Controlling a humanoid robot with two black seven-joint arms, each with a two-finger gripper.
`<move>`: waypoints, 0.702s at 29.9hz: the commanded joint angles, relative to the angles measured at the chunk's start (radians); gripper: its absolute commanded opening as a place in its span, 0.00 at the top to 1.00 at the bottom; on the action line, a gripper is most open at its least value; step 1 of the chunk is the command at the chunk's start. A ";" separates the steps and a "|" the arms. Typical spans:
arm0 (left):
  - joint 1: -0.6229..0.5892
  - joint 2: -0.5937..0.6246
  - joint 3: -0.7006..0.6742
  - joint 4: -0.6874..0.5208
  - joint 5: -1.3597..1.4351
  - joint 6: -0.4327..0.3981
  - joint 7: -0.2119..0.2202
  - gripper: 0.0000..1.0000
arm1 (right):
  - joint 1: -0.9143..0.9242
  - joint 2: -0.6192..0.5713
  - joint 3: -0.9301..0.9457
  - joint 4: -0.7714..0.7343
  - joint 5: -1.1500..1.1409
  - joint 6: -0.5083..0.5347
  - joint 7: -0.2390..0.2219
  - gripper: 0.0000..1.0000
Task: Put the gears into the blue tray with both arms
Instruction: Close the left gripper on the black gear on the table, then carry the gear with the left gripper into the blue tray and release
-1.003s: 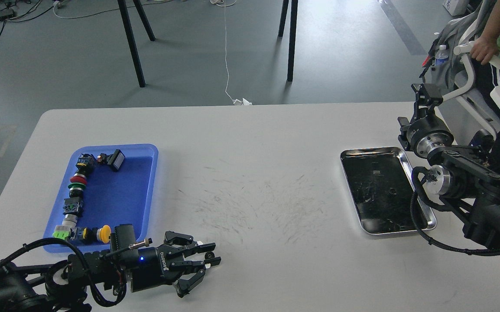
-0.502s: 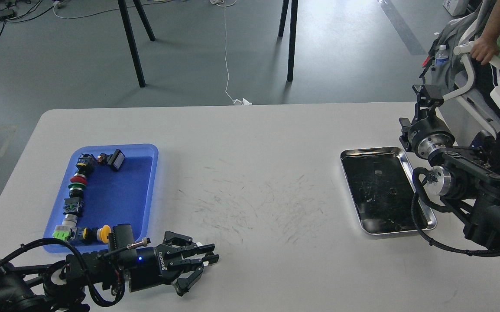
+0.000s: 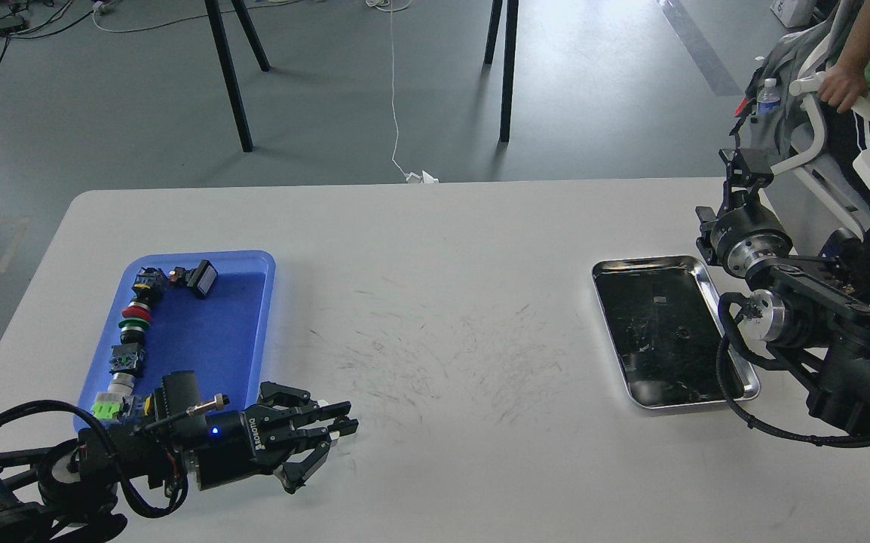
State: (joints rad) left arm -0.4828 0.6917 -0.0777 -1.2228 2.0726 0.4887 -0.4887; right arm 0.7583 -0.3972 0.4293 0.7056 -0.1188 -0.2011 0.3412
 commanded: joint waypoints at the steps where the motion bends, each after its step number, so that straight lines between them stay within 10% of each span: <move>1: -0.005 0.017 -0.013 -0.007 -0.003 0.000 0.000 0.78 | 0.003 0.006 0.000 0.000 -0.001 0.000 0.001 0.03; 21: -0.145 0.085 -0.096 0.088 -0.144 0.000 0.000 0.78 | 0.003 0.008 -0.001 0.003 -0.001 0.000 0.001 0.03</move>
State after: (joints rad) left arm -0.6158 0.7724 -0.1714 -1.1526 1.9414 0.4887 -0.4887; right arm 0.7604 -0.3929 0.4293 0.7068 -0.1197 -0.2011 0.3421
